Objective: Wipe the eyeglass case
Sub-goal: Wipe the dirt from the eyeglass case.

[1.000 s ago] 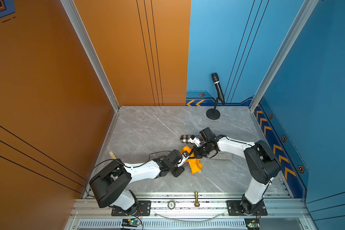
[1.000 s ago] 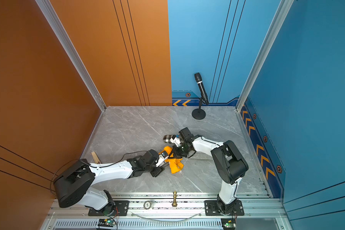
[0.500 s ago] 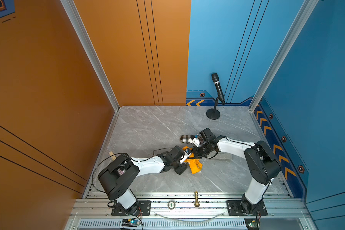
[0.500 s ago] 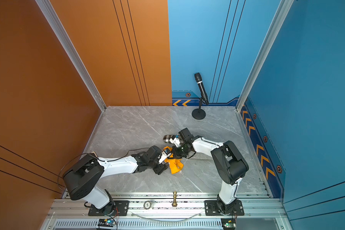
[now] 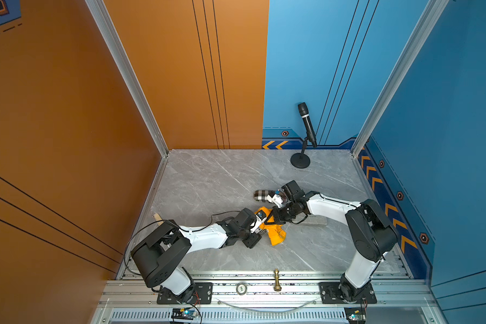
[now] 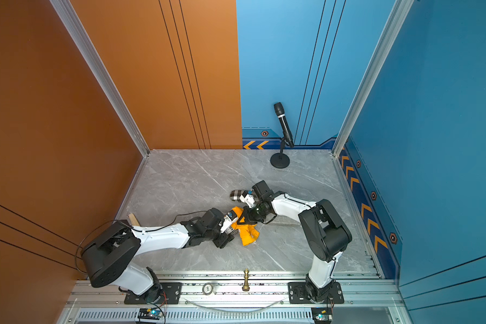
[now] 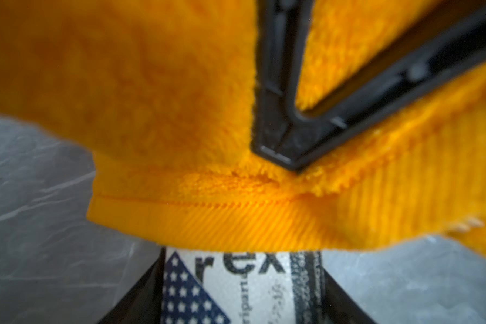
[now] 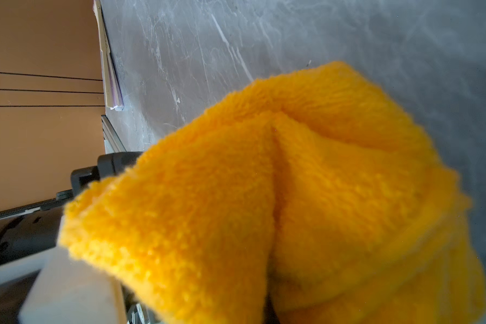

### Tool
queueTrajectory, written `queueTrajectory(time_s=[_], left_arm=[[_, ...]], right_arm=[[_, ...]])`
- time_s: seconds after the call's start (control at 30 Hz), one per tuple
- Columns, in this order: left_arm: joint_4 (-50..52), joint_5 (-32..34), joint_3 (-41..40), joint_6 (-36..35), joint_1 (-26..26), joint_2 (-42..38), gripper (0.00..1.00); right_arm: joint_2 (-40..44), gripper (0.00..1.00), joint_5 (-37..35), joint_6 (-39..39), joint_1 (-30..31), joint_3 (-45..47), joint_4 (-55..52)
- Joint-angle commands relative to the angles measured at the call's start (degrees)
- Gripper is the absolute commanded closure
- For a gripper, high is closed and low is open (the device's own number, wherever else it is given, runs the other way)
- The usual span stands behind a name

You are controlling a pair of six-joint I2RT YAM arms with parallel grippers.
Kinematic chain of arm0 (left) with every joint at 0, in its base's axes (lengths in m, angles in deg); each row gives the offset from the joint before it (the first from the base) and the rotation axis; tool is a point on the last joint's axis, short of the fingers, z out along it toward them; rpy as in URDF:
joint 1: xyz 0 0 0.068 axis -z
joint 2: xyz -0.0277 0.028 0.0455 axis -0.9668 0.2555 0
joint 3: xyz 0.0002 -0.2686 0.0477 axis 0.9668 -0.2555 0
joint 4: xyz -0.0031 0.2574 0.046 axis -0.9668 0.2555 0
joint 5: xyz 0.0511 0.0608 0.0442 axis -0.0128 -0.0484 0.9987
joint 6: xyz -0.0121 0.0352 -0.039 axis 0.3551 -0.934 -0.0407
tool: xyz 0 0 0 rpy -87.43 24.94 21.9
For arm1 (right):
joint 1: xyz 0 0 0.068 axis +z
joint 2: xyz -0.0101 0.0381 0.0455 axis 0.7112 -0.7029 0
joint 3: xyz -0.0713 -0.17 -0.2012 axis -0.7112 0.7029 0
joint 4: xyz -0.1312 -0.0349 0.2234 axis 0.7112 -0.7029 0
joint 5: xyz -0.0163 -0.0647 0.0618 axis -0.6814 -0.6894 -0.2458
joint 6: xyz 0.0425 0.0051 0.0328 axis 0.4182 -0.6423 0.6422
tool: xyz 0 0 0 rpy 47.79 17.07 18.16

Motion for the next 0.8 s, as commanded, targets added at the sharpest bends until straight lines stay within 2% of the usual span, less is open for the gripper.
queueTrajectory(time_s=[0.0, 0.2, 0.33, 0.5, 0.57, 0.67, 0.77], left_arm=[[1.2, -0.4, 0.4, 0.7, 0.4, 2.1, 0.38], [1.6, 1.2, 0.2, 0.8, 1.8, 0.4, 0.56], [1.6, 3.2, -0.3, 0.6, 3.3, -3.6, 0.60], [2.0, 4.8, -0.3, 0.6, 4.7, -8.1, 0.63], [1.8, 6.0, -0.2, 0.5, 4.9, -8.7, 0.64], [1.3, 5.5, 0.0, 0.1, 4.9, -8.9, 0.64], [0.7, 5.6, 0.3, 0.4, 4.9, -9.3, 0.64]], right_arm=[[-1.0, 1.00, -6.4, -0.1, 1.1, 1.3, -7.1], [1.0, 1.00, -7.2, -0.2, 0.9, 1.2, -7.9], [4.8, 1.00, -9.5, -2.0, -0.1, -0.2, -11.1], [7.2, 1.00, -16.0, -5.6, -3.8, -3.3, -17.2], [7.6, 1.00, -17.4, -6.5, -1.6, -4.5, -18.5], [8.4, 1.00, -17.3, -5.5, 5.0, -5.1, -18.1], [9.4, 1.00, -10.8, 1.9, 8.5, -2.9, -11.7]])
